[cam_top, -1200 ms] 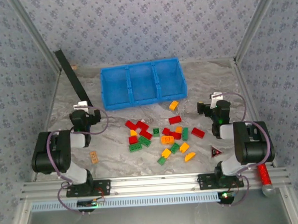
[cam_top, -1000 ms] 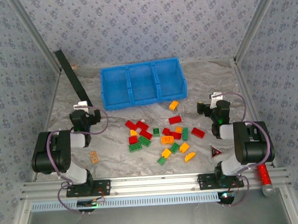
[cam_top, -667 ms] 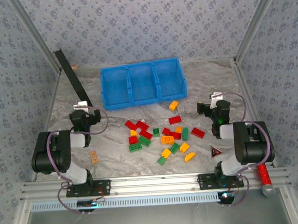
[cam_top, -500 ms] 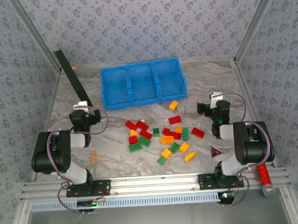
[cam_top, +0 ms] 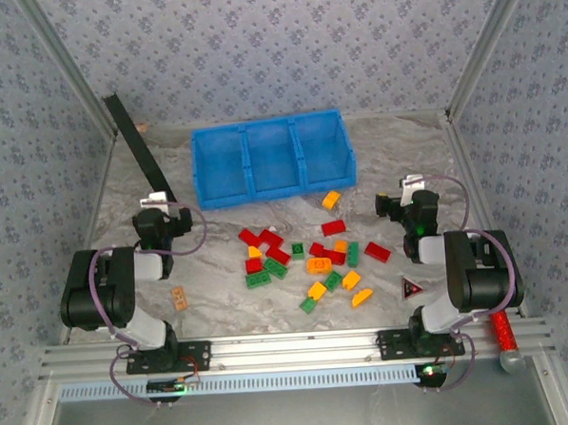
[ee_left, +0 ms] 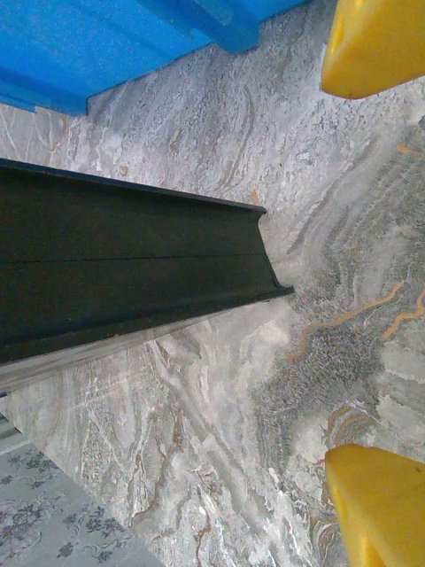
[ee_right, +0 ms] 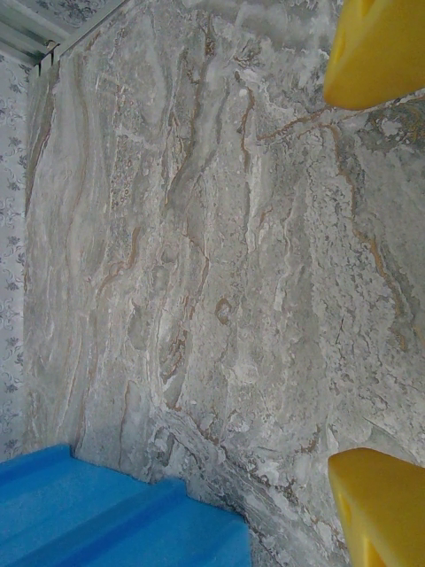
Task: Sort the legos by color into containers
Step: Pick up the lego from the middle-right of the table.
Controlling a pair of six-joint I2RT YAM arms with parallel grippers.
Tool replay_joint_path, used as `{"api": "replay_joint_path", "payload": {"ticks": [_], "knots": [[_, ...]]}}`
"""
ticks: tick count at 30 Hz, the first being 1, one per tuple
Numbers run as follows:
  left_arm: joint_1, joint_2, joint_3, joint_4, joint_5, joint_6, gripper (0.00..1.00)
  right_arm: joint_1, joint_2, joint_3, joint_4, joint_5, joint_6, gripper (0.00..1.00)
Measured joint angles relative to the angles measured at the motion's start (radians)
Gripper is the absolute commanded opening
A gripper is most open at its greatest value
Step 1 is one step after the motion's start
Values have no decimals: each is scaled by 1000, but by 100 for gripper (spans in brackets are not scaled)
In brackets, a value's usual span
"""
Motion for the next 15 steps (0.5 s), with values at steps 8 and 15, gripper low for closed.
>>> {"api": "replay_joint_path", "payload": {"ticks": [8,15], "knots": [[0,0,0,0,0,0,100,0,-1,2,-10,0,0,100],[-5,-101,154,-328,-58,-35,100,12,-122,268,-498,63,77,100]]}}
